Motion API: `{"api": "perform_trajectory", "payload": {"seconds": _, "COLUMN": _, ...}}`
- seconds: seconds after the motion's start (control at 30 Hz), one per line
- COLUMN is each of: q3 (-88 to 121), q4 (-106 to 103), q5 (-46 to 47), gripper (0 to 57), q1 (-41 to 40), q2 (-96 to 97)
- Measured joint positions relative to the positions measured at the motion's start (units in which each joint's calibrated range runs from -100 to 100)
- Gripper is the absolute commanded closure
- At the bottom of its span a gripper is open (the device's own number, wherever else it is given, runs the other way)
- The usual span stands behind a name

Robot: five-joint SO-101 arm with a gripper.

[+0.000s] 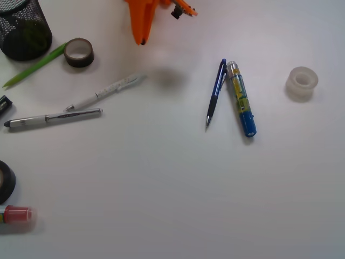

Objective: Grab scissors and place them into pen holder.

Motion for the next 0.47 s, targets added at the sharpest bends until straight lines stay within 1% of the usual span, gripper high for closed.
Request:
{"api": "perform_trajectory", "payload": {"seconds": 0.23, "q3": -0.27, "q4": 4.06, "q5": 3.42, "gripper": 57.1, "q1": -0.15, "q2": 0.0}}
{"api": "perform_trajectory", "payload": {"seconds": 0.33, "q3": -0.27, "q4": 4.06, "q5": 4.25, "gripper": 57.1, "q1": -2.52, "q2": 0.0}}
{"api": "perform_trajectory", "payload": {"seconds": 0.47, "q3": -0.27, "q4": 3.97, "q5": 4.49, "gripper": 57.1, "q1": -3.4, "q2": 0.0}}
